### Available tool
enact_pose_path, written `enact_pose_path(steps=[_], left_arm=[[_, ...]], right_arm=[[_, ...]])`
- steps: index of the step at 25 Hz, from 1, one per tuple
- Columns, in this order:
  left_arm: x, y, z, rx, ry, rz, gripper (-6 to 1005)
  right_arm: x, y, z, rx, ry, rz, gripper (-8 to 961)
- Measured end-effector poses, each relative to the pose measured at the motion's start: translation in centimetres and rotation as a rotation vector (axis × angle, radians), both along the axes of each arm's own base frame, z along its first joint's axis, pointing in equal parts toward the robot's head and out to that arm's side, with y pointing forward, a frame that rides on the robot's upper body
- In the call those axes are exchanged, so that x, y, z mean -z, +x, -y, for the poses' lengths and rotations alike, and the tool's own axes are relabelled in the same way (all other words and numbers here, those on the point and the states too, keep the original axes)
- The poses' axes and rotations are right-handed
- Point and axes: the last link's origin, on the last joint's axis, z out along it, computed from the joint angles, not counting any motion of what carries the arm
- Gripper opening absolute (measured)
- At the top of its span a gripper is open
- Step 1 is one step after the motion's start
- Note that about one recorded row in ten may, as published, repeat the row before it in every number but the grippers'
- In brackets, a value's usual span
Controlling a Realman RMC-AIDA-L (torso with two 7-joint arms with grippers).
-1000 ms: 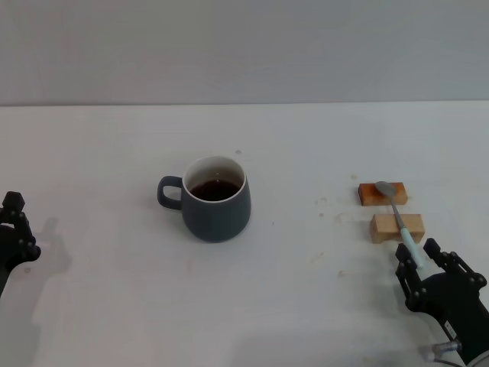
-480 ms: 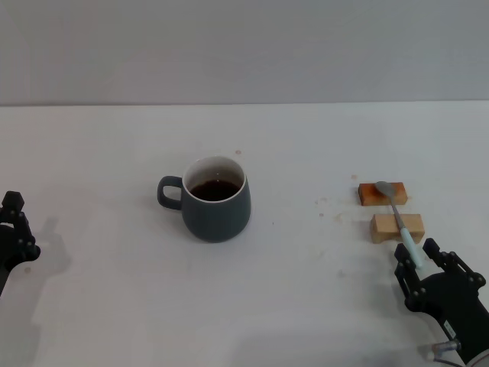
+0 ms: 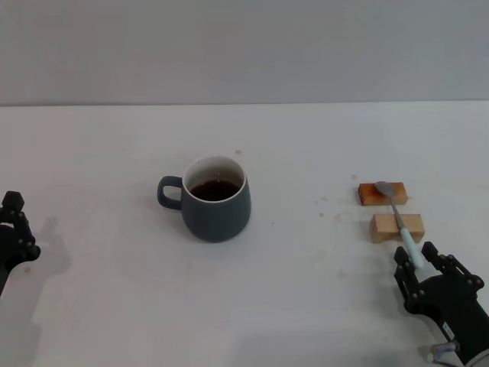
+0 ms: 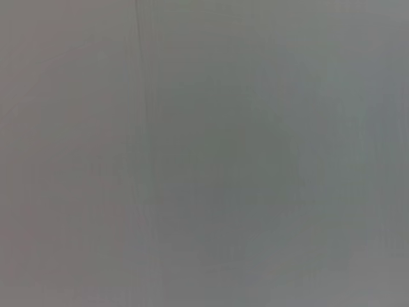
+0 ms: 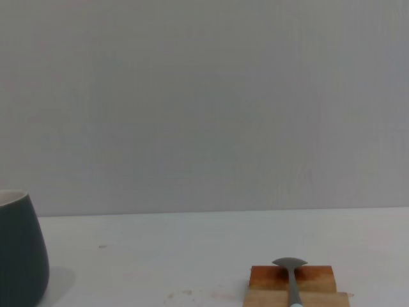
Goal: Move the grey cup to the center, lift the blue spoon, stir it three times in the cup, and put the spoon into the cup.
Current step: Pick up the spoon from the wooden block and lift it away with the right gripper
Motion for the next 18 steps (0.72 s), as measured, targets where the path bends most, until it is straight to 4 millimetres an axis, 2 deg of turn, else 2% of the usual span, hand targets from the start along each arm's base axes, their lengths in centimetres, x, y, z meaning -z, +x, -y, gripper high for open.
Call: enact_pose_path(steps=[18], left_arm=[[-0.10,0.03,0.00,0.004,0.003,-0.001,-2]], right_arm=[[0.10,-0.28,0.02,-0.007,-0.002,-0.009,287]])
